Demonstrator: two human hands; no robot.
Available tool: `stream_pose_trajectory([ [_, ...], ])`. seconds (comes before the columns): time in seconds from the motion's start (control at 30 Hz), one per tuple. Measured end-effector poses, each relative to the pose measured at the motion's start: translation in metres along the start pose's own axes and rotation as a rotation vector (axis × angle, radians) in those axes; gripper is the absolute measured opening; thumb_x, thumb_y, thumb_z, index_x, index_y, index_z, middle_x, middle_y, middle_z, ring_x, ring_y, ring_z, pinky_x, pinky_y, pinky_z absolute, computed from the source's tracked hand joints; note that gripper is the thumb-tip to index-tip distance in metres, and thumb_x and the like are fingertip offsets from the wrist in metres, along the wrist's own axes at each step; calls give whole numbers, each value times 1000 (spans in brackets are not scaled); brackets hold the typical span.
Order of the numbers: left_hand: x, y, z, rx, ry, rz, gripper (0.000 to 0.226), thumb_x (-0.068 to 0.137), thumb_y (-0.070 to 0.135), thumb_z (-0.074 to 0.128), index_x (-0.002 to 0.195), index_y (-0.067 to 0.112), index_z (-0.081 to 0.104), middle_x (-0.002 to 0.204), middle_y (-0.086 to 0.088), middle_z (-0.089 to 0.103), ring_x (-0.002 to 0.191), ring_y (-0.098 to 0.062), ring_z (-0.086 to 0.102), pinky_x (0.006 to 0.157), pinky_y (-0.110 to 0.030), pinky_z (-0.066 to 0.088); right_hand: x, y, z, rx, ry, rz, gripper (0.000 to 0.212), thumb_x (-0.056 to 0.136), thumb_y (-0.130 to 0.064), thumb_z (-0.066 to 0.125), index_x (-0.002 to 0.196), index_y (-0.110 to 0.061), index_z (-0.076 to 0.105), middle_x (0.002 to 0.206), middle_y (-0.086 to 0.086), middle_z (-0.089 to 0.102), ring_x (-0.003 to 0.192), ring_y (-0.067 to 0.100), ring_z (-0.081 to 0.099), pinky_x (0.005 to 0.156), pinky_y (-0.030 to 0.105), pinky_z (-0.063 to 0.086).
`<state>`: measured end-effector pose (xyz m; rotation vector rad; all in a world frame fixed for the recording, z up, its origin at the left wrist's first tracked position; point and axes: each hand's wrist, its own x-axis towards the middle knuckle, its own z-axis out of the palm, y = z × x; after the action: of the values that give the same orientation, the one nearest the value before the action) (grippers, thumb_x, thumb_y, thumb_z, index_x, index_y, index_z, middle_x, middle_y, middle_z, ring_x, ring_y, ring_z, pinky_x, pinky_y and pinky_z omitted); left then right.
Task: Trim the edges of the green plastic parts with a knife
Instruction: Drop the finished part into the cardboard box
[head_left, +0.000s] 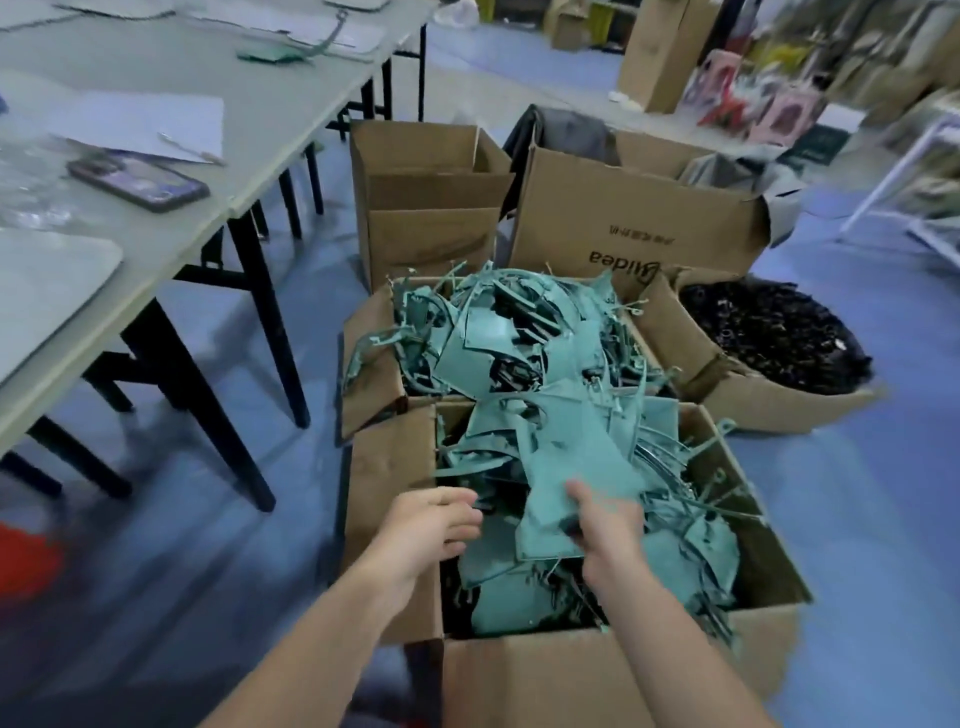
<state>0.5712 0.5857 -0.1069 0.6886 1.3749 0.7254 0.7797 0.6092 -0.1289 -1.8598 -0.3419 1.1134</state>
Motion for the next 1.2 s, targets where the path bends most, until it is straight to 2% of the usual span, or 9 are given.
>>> stream_pose_trajectory([
  [0.17,-5,1,-35,-35,126,26,16,96,6,62,105,13,73,92,-7,79,85,-19,75,81,-30,58,38,20,22,-882,-82,-424,21,93,-27,65,81,-11,57,71,2,63,61,20,60,47,27,41],
  [0.33,-7,-11,-46,-76,186,-25,19,94,3,61,108,10,73,98,-12,78,91,-23,73,86,-31,56,63,116,29,-1182,-263,-169,20,96,-26,60,90,-7,59,91,8,65,88,29,67,67,30,47],
  [0.47,-1,-19,-48,-9,186,-8,21,94,8,66,112,14,74,103,-5,77,101,-18,72,87,-28,54,60,149,27,-944,-184,51,26,97,-24,53,106,-1,62,88,10,64,80,25,62,74,36,51],
  [0.6,-1,-19,-56,32,208,43,25,95,3,63,115,15,72,113,-4,72,107,-16,68,92,-33,57,37,136,48,-882,-52,-79,49,94,-17,53,143,-15,51,120,14,70,101,32,67,75,32,49],
  [0.67,-6,-11,-67,18,240,78,28,87,-6,69,111,10,72,101,-9,76,93,-21,74,79,-32,62,18,120,68,-800,-104,-186,42,95,-17,55,137,-20,58,124,8,70,104,28,67,79,29,47],
  [0.8,-25,22,-95,135,390,184,4,81,19,80,79,21,77,58,-5,70,47,-16,65,45,-22,49,-40,69,131,-458,-416,-241,21,96,-6,56,94,-15,75,84,6,77,67,22,72,65,42,62],
  [0.87,-39,43,-116,211,537,262,25,88,39,71,68,26,75,43,-2,57,35,-14,48,37,-19,37,-83,36,164,-337,-643,-349,21,95,-1,59,85,-10,76,72,10,75,50,21,64,50,36,53],
  [1.03,-112,89,-192,436,854,462,28,81,43,66,68,19,70,51,-4,55,48,-17,47,50,-35,39,-216,-35,239,-248,-1045,-640,14,89,-18,69,77,-16,76,59,8,69,48,17,56,49,29,43],
  [1.2,-217,93,-286,370,1149,608,20,87,35,65,68,31,67,54,11,64,48,-4,55,48,-17,39,-362,-43,310,-213,-1388,-723,15,87,-10,63,76,-14,73,56,4,67,46,13,59,46,26,44],
])
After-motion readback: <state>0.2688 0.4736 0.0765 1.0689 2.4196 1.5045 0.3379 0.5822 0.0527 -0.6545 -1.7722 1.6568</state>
